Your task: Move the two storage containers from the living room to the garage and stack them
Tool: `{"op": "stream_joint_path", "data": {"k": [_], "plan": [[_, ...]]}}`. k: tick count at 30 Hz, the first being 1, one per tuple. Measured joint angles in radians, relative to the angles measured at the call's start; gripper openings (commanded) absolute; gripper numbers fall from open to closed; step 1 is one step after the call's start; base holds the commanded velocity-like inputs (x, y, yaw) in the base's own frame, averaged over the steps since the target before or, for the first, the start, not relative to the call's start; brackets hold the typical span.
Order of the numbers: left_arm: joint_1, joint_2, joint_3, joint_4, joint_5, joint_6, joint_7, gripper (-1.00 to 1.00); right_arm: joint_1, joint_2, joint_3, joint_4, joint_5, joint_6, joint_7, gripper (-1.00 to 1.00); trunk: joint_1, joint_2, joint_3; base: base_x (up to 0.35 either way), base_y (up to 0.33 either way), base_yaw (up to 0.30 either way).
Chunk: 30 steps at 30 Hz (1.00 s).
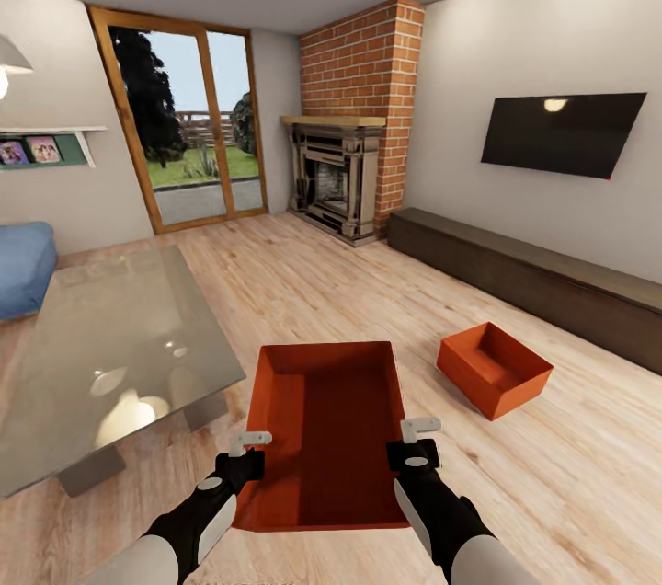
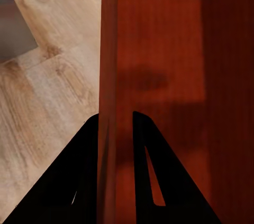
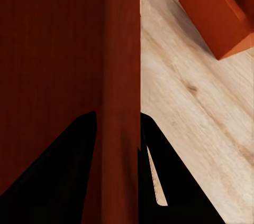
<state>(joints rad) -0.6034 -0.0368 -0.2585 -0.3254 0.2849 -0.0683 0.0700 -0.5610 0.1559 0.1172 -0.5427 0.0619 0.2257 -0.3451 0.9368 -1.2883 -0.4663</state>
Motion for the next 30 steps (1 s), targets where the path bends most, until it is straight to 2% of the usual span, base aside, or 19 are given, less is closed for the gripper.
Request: {"op": "stream_joint_path", "data": {"k": [30], "plan": [[0.000,0.000,0.000,0.000,0.001,-0.001,0.000,-1.00,0.000,0.000,0.000,0.000,0.001,0.000,0.000,-1.00,0.000,0.000,0.000,0.000,0.000,0.277]]}}
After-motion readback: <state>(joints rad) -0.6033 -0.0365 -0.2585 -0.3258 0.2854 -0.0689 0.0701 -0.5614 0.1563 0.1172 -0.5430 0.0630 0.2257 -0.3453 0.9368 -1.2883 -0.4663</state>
